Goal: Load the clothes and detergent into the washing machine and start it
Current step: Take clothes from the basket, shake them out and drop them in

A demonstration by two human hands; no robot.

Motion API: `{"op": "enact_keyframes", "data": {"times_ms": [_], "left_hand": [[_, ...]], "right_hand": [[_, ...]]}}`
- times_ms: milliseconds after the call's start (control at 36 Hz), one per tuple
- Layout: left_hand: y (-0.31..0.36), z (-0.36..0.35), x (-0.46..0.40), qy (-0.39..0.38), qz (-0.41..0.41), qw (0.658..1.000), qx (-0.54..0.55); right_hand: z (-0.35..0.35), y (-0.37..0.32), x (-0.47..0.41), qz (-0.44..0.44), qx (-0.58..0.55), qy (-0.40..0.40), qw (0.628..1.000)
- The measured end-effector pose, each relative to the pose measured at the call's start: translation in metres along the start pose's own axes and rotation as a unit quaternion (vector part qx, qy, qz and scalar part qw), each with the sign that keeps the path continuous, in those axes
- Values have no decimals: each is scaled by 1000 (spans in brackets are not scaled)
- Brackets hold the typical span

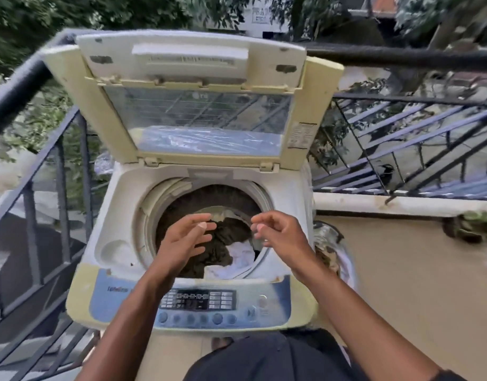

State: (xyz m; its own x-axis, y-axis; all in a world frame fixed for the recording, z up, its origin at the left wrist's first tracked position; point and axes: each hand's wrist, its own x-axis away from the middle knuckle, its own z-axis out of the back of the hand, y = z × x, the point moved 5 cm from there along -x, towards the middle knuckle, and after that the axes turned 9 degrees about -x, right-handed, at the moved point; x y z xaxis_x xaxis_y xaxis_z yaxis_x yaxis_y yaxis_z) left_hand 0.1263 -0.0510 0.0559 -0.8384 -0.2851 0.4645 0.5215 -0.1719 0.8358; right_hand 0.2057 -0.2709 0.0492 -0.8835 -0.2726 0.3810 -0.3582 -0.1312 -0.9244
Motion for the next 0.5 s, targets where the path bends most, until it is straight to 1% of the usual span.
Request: {"op": "enact_keyframes", "data": {"times_ms": [111,278,389,500], "left_hand": [[23,-42,-6,-32,-18,999,-14],[59,-121,-18,-77,-41,996,-33],[80,-180,-31,-105,-35,993,-32],[91,-249,-46,-133,-14,990,-37]], "right_hand": [[40,-1,6,14,-17,28,999],[129,17,12,6,-55,108,993],[193,44,2,-34,-46,149,987],[255,86,-18,-91,3,155,984]]}}
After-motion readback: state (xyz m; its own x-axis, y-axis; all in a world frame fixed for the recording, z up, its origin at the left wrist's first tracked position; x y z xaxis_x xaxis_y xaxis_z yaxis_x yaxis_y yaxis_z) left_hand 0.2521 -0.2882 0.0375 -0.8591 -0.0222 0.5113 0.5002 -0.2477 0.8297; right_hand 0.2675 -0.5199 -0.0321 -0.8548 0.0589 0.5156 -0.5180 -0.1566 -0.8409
